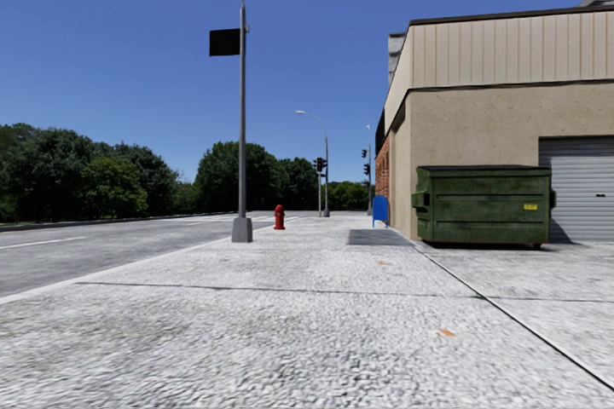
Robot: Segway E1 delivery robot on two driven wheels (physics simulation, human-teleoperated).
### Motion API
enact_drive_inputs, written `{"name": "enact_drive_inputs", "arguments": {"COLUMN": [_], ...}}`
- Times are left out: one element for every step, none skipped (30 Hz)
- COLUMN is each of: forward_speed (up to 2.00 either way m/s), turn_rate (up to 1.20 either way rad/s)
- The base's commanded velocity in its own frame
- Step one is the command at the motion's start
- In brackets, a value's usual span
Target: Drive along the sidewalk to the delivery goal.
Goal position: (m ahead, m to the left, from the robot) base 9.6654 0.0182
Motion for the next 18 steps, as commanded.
{"name": "enact_drive_inputs", "arguments": {"forward_speed": [2.0, 2.0, 2.0, 2.0, 2.0, 2.0, 2.0, 2.0, 2.0, 2.0, 2.0, 2.0, 2.0, 2.0, 2.0, 2.0, 2.0, 2.0], "turn_rate": [0.0, 0.0, 0.0, 0.0, 0.0, 0.0, 0.0, 0.0, 0.0, 0.0, 0.0, 0.0, 0.0, 0.0, 0.0, 0.0, 0.0, 0.0]}}
